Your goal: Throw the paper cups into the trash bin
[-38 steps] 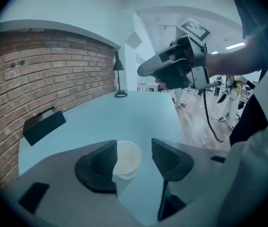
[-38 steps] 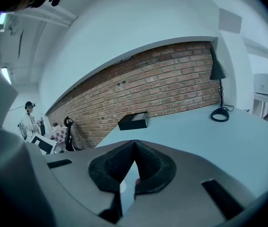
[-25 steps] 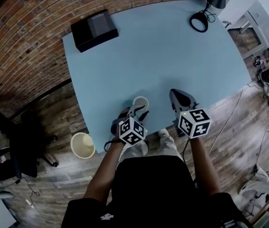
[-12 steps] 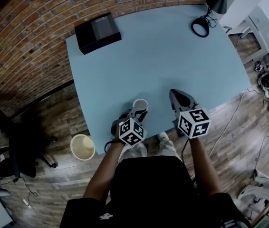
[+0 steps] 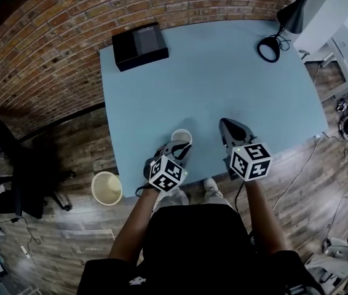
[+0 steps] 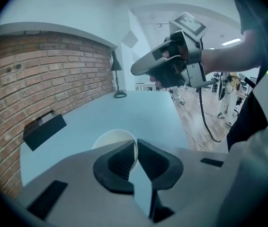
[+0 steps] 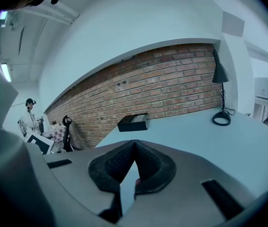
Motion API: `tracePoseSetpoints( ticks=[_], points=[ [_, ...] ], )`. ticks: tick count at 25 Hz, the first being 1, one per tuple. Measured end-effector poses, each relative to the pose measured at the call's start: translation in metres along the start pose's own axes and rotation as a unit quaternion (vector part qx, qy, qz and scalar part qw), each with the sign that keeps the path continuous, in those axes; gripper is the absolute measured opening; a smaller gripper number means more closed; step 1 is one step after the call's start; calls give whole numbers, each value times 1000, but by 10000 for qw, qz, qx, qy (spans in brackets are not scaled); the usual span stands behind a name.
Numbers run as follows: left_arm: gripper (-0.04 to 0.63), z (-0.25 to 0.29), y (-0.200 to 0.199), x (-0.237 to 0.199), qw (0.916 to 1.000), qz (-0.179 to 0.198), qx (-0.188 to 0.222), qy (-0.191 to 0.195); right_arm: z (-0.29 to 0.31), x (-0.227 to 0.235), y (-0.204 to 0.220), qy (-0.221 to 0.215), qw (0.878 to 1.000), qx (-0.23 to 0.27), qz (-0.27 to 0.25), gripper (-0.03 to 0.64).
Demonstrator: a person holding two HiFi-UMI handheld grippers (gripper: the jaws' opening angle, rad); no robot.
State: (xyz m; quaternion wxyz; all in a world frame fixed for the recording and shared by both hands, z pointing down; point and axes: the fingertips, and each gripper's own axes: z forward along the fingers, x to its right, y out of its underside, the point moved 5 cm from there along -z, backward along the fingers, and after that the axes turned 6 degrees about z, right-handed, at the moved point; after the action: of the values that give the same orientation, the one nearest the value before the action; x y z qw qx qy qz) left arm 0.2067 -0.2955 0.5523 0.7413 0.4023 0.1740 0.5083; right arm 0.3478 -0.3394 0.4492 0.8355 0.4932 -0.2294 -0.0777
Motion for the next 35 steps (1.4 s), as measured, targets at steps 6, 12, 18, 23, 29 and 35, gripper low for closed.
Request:
tracePoseSetpoints(
  ticks=[6, 12, 18, 23, 29, 35],
  points=[
    [31, -23, -11, -1, 9978, -427, 161, -474, 7, -9, -7, -502, 9985, -73, -219, 5],
    [31, -46, -32, -7, 9910, -756, 403, -1028, 10, -12, -14, -901, 9955, -95, -291, 3],
    [31, -70, -51, -12, 9795, -974, 672, -1632, 13, -25, -20, -1389, 9892, -101, -454, 3],
    [31, -94, -73, -14, 9648, -1245, 865, -2150, 13, -39, -22, -1792, 9806, -158, -779, 5],
    [31, -115, -81, -9, 9428, -1584, 1062, -2734, 13, -61, -27, -2434, 9640, -227, -1049, 5],
    [31, -139, -78, 7, 9160, -1802, 1067, -3421, 6, -82, -27, -3045, 9439, -260, -1252, 5]
  ],
)
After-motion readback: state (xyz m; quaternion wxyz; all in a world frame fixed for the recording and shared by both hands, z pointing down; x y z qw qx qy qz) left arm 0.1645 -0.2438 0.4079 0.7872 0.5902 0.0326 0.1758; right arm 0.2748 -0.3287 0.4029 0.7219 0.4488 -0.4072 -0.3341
